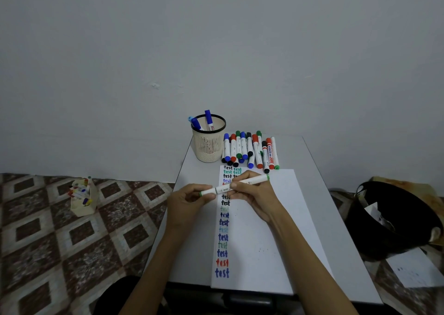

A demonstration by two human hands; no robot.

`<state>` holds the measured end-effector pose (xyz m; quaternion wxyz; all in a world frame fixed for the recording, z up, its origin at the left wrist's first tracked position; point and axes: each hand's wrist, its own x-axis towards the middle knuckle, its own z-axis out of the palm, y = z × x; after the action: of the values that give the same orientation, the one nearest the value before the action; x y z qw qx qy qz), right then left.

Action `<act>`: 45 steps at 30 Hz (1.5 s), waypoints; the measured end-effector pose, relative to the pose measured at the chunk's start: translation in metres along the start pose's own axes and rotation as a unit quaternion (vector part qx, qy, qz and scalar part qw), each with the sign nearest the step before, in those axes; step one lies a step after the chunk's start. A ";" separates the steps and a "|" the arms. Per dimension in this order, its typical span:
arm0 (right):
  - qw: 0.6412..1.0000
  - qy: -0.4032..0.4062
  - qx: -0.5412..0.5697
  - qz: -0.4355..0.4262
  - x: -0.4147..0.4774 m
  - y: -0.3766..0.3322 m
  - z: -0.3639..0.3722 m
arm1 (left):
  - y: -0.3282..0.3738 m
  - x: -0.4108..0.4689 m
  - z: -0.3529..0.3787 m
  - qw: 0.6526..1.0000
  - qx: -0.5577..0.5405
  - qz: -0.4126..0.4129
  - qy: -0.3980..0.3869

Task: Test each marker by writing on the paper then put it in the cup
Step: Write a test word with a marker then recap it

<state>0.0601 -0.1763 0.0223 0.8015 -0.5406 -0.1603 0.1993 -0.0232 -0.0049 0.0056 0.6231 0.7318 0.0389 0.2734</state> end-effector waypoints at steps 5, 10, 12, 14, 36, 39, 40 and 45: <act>1.000 -0.002 0.003 -0.002 0.000 0.000 0.001 | -0.002 -0.001 -0.002 0.999 0.021 0.045 -0.007; 1.000 -0.006 0.006 -0.004 0.001 0.001 0.003 | -0.001 0.002 -0.005 0.996 0.046 0.079 -0.020; 1.000 -0.012 0.008 0.000 0.000 -0.001 0.001 | -0.002 0.002 -0.004 0.995 0.053 0.080 -0.026; 1.000 -0.023 0.010 0.002 -0.001 -0.003 -0.002 | -0.002 0.002 -0.003 0.996 0.044 0.068 -0.028; 0.812 -0.140 -0.565 -0.042 0.047 -0.057 0.018 | -0.006 0.006 0.001 1.000 0.026 -0.011 0.013; 0.874 0.007 -0.464 -0.143 0.065 -0.084 0.021 | -0.015 0.005 0.006 0.981 0.182 0.007 -0.067; 0.891 0.057 -0.412 -0.185 0.072 -0.092 0.024 | -0.018 0.005 0.008 0.962 0.251 0.029 -0.103; 0.879 0.172 -0.279 -0.346 0.112 -0.122 0.049 | -0.025 0.006 0.016 0.890 0.419 0.060 -0.168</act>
<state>0.1516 -0.1229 0.1586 0.6505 -0.6773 -0.2460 -0.2400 -0.0042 -0.0116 -0.0167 0.2382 0.9608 0.0005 0.1418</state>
